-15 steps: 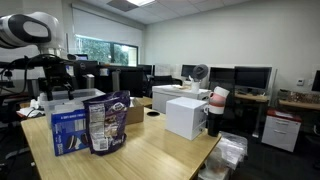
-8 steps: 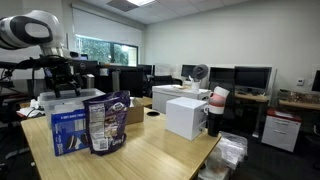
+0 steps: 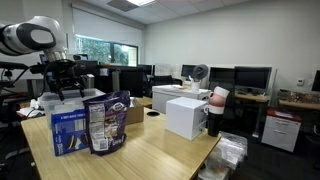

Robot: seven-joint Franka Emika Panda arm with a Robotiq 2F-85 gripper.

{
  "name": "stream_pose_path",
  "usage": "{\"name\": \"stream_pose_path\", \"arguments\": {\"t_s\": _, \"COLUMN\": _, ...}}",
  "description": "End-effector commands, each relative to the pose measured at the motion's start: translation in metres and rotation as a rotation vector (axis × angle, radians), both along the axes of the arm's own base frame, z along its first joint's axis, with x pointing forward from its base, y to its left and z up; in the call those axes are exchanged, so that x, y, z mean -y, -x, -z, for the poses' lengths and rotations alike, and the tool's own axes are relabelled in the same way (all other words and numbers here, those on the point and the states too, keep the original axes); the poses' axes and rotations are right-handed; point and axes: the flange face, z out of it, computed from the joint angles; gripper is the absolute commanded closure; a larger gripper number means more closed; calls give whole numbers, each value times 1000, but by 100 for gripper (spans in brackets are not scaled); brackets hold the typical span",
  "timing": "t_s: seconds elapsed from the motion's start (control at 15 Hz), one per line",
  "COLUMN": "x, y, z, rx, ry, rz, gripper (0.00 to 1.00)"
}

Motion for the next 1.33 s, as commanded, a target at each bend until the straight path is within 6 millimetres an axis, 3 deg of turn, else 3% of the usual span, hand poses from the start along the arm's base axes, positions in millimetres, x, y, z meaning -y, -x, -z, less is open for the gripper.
{"name": "stream_pose_path", "arguments": {"t_s": 0.0, "x": -1, "y": -5, "z": 15, "rx": -16, "ry": 6, "rz": -116, "gripper": 0}}
{"name": "stream_pose_path", "arguments": {"t_s": 0.47, "x": -2, "y": -5, "z": 38, "rx": -86, "ry": 39, "rz": -276, "gripper": 0}}
{"name": "stream_pose_path", "arguments": {"t_s": 1.27, "x": -3, "y": 3, "z": 73, "rx": -198, "ry": 169, "rz": -381, "gripper": 0}}
